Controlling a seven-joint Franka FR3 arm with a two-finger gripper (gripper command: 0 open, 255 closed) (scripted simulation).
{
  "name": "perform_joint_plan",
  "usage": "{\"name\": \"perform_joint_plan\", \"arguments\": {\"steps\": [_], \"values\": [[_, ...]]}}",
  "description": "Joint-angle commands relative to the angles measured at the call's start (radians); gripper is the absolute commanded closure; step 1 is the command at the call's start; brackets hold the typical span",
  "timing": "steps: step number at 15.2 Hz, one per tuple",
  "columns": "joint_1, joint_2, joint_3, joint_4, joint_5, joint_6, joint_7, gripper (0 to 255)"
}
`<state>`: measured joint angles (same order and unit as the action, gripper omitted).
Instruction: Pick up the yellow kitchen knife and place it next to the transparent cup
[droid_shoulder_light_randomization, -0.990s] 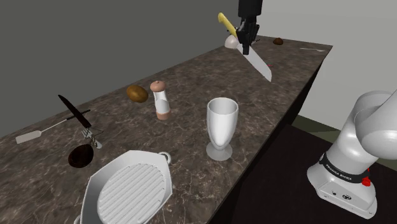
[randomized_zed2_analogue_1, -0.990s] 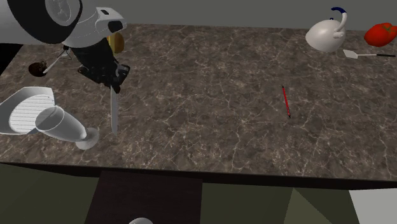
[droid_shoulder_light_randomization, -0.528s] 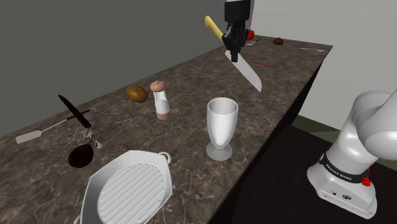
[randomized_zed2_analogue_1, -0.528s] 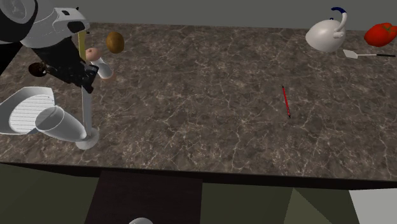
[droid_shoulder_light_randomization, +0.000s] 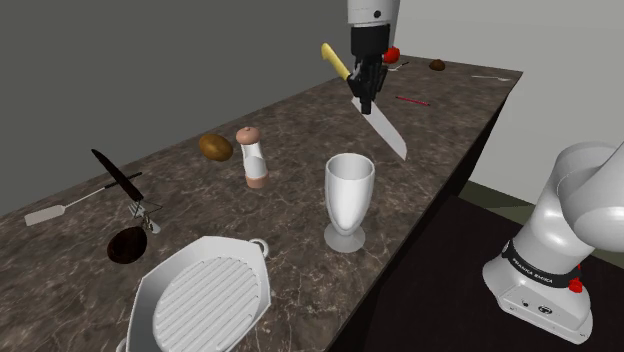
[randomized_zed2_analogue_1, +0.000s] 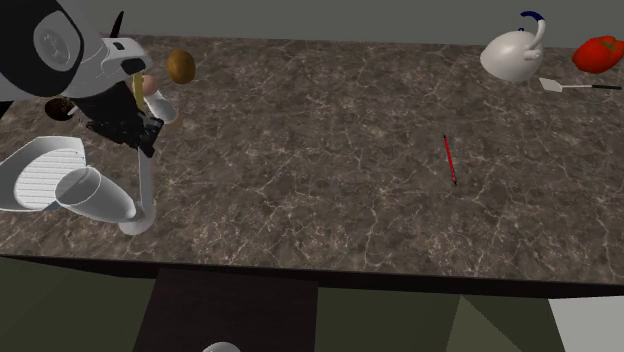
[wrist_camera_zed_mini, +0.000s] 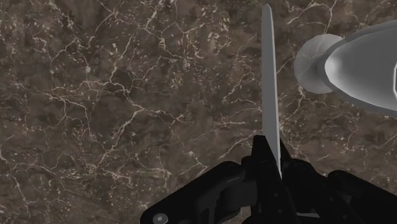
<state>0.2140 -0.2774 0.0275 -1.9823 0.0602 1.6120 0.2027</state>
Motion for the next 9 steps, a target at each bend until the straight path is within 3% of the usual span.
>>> {"name": "perform_joint_plan", "arguments": {"steps": [1,9], "values": [[0.001,-0.002,0.002,-0.031,0.001,0.030,0.001,255],[0.002,-0.001,0.003,-0.137,0.002,0.137,-0.004,255]]}}
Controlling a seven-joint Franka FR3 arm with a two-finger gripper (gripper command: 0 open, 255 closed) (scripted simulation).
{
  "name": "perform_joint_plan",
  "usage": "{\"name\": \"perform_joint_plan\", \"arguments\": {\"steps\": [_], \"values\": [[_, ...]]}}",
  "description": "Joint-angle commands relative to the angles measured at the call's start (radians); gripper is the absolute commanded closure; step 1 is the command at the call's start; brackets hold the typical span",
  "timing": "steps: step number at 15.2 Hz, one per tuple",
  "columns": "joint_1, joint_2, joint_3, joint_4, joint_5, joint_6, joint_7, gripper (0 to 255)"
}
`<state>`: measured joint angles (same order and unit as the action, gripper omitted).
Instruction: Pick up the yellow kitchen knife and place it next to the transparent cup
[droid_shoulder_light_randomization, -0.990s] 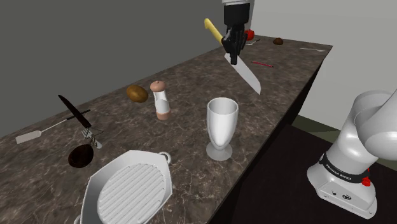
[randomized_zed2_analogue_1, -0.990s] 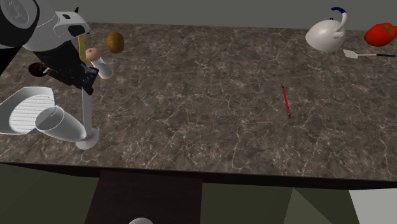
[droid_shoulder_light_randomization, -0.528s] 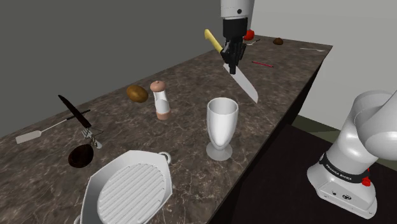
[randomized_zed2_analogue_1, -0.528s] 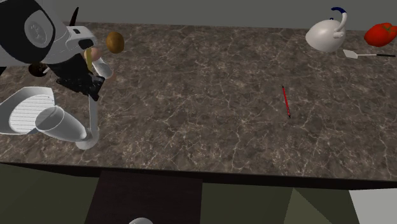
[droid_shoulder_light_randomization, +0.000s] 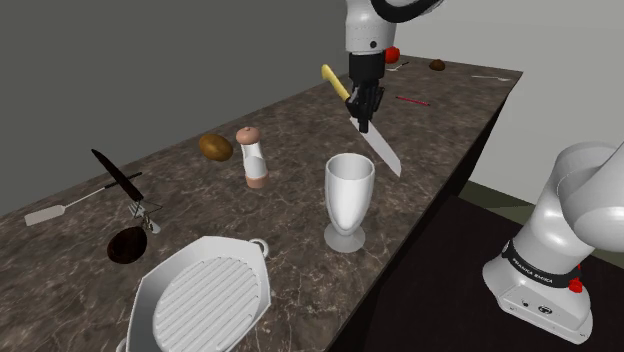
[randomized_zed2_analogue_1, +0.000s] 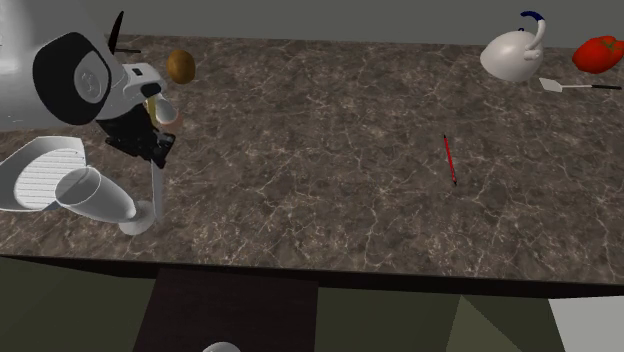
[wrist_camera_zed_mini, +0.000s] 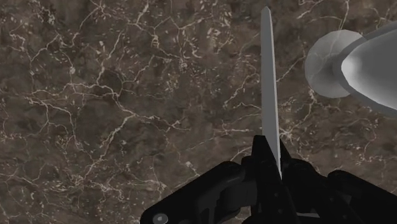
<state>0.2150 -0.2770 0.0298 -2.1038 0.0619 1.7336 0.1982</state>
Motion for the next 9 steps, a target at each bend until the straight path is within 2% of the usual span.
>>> {"name": "perform_joint_plan", "arguments": {"steps": [1,9], "values": [[0.001,0.000,0.001,-0.028,0.001,0.029,0.000,255],[0.001,0.016,0.003,-0.120,0.003,0.137,-0.005,255]]}}
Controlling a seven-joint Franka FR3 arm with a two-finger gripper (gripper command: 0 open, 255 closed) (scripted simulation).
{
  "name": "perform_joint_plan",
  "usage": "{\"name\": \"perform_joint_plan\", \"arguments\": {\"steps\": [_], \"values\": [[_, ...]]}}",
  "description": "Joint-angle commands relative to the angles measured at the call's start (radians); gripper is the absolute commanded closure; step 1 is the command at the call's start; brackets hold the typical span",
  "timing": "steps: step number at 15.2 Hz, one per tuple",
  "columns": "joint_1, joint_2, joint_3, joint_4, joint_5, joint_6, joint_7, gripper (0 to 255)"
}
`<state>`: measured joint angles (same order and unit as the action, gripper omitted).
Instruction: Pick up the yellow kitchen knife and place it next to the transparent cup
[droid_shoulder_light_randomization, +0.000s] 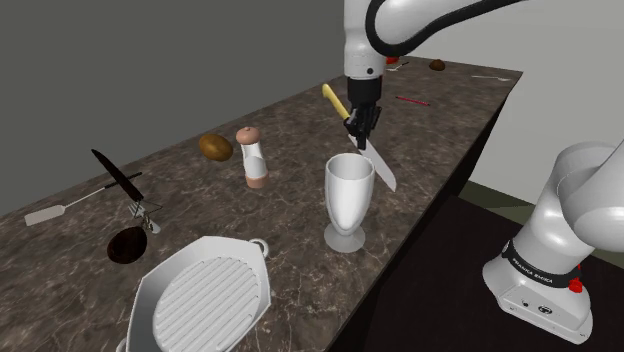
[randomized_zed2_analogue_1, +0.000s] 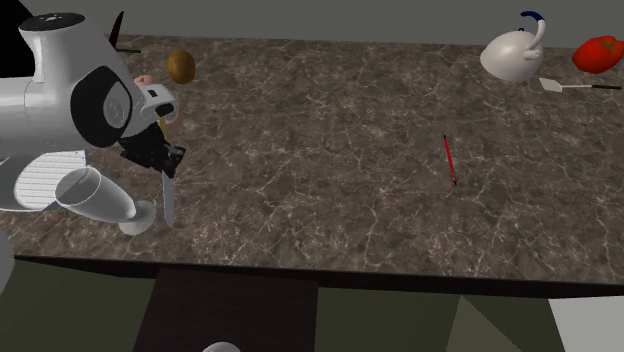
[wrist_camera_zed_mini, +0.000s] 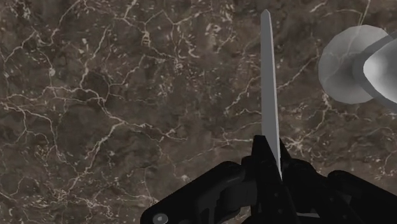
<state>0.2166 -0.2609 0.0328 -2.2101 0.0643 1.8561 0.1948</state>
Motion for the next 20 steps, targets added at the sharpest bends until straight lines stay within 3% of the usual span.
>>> {"name": "perform_joint_plan", "arguments": {"steps": [1,20], "values": [[0.000,0.003,0.000,-0.025,0.000,0.028,-0.002,255],[0.002,0.107,0.003,-0.187,0.007,0.294,-0.015,255]]}}
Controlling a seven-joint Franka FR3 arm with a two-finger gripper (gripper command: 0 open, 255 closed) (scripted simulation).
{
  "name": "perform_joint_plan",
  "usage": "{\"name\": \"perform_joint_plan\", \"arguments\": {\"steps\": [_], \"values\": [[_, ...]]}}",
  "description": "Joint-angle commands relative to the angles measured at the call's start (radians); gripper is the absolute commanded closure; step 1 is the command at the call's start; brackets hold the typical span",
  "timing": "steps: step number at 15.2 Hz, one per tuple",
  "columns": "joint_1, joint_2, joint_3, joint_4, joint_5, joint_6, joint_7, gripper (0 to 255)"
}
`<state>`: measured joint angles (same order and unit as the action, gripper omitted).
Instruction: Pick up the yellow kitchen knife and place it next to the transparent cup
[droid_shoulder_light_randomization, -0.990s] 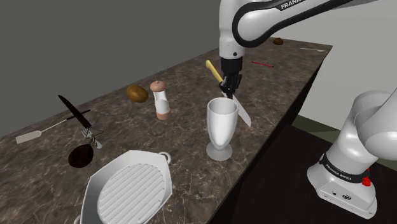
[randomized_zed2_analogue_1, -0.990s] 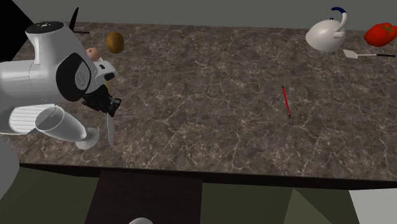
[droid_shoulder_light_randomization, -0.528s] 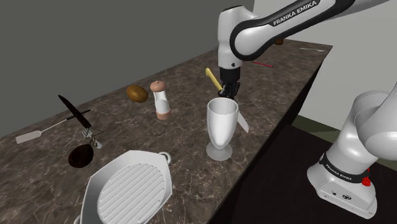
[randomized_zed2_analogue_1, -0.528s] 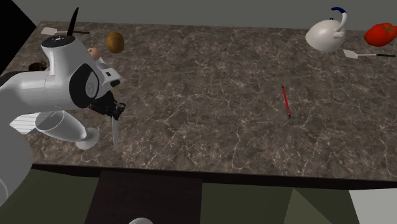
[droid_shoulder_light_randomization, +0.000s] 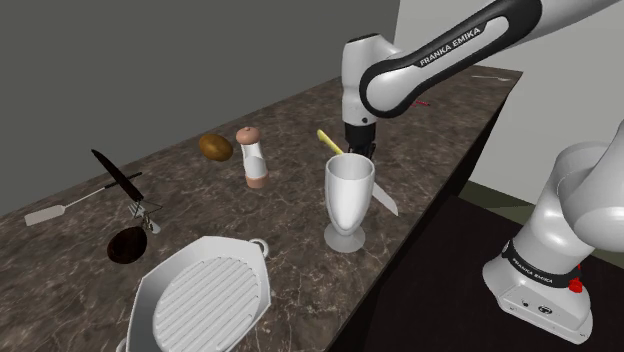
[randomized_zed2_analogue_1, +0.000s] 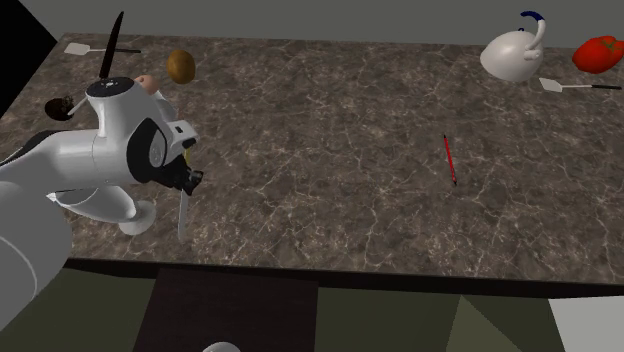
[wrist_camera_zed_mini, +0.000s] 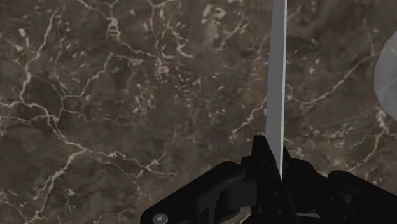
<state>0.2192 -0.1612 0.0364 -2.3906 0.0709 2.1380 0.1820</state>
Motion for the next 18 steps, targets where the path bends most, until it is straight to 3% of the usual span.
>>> {"name": "perform_joint_plan", "arguments": {"steps": [1,5,13,14,18], "values": [[0.000,0.015,0.000,-0.013,0.000,0.027,-0.003,255],[0.000,0.049,0.000,-0.037,0.002,0.084,-0.006,255],[0.000,0.049,0.000,-0.037,0.002,0.084,-0.006,255],[0.000,0.049,0.000,-0.037,0.002,0.084,-0.006,0],[0.000,0.049,0.000,-0.037,0.002,0.084,-0.006,0]]}}
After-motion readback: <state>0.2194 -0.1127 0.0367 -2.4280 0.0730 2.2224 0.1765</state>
